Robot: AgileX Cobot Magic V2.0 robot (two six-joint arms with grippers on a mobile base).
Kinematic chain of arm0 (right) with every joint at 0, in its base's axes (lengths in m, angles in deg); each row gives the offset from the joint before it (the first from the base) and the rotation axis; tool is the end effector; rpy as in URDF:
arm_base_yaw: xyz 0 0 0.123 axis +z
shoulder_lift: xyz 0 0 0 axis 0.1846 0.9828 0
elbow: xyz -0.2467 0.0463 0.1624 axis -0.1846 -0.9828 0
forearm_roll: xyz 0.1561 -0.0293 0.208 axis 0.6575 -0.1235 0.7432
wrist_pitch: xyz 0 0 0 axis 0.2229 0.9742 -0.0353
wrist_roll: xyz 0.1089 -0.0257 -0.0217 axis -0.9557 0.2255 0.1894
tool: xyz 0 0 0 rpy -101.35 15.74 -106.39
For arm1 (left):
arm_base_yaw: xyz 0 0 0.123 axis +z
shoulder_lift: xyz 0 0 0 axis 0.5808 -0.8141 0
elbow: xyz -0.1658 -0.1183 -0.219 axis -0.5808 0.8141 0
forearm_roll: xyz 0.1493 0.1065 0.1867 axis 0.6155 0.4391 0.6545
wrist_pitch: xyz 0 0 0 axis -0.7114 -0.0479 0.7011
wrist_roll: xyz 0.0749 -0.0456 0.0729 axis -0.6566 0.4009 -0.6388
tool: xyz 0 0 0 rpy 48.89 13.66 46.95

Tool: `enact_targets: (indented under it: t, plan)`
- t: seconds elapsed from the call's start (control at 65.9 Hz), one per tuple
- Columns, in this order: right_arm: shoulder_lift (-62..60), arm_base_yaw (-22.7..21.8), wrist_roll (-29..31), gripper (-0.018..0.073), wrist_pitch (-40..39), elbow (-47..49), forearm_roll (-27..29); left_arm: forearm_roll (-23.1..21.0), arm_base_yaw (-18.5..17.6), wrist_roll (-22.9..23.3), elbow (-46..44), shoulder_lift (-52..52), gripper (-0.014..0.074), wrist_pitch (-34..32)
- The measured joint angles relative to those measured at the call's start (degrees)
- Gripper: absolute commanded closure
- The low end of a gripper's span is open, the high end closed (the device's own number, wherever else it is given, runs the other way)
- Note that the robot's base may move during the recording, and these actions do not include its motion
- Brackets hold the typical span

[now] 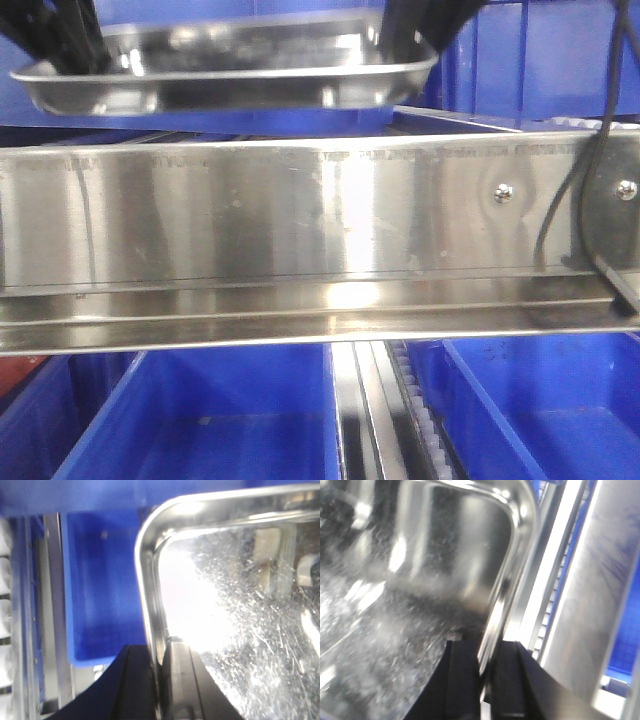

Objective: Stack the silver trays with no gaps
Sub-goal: 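Lift the silver tray with both grippers up off the shelf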

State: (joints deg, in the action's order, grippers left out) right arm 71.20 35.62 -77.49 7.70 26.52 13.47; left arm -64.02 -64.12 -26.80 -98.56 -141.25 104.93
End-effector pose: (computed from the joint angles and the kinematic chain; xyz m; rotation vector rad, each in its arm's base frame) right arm 0.3391 0.1789 0.3490 -0.4132 2.6806 0.4115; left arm 0.3061 -0.1596 0.3387 0.3259 2.5544 -0.2030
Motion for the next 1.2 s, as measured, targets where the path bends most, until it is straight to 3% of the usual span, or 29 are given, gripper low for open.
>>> enact_targets:
  t: [0.152, 0.334, 0.622, 0.956, 1.199]
  plan:
    - [-2.8, 0.3, -0.3, 0.0627, 0.8, 0.0, 0.0, 0.6, -1.1, 0.7, 0.0, 3.5, 0.0614, 0.0]
    - [-5.8, 2.7, -2.5, 0.0627, 1.3, 0.0, -3.7, 5.0, -4.5, 4.1, 0.3, 7.1, 0.0614, 0.1]
    - [-9.5, 8.2, -6.9, 0.0627, 2.9, -0.9, -12.1, 16.7, -11.7, 15.2, 3.8, 12.9, 0.0614, 0.3]
    - [-15.3, 8.8, -7.3, 0.0627, -3.2, -6.9, -10.4, 18.1, -12.0, 14.2, 5.1, 18.3, 0.0614, -0.8]
    - [-23.1, 9.2, -7.3, 0.0627, -9.5, -14.4, -8.9, 16.9, -12.3, 13.0, 11.7, 25.0, 0.0614, -9.0]
